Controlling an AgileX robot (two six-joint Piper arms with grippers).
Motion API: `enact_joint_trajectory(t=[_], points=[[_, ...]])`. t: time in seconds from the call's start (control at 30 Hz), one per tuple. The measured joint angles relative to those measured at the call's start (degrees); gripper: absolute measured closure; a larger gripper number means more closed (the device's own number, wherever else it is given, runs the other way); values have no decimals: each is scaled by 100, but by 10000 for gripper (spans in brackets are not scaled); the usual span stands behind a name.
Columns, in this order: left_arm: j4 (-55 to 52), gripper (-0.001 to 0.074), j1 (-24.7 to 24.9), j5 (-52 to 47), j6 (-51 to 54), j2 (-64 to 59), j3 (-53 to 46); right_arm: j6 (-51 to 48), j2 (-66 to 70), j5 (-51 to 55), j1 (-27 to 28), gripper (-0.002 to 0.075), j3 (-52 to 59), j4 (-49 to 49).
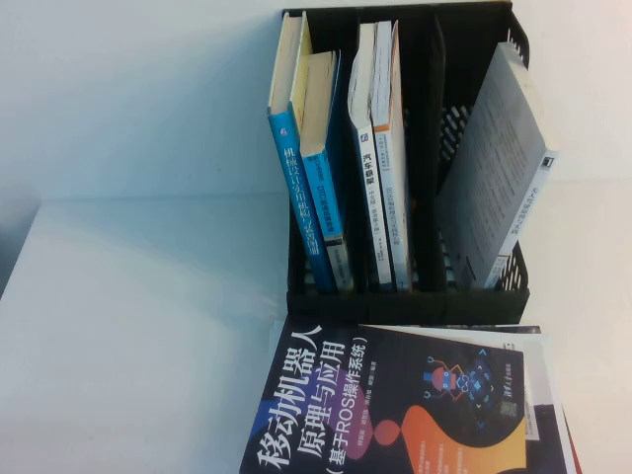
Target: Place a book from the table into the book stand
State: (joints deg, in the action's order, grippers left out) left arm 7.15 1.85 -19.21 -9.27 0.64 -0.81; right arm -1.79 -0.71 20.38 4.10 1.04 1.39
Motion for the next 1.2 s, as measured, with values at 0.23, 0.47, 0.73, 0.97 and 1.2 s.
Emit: enact_joint_trajectory(t=[0.23, 0.47, 0.73, 0.97, 1.2], points=[[0, 739, 0, 0, 0, 0, 0, 0, 0, 0, 0, 729, 0, 0], [0, 739, 0, 0, 0, 0, 0, 0, 0, 0, 0, 729, 0, 0], [-25, 739, 0, 0, 101, 0, 0, 0, 0, 0, 0, 729, 0, 0], [-25, 739, 0, 0, 147, 0, 0, 0, 0, 0, 0, 729, 0, 0], [-25, 739, 0, 0, 147, 0, 0, 0, 0, 0, 0, 729, 0, 0]])
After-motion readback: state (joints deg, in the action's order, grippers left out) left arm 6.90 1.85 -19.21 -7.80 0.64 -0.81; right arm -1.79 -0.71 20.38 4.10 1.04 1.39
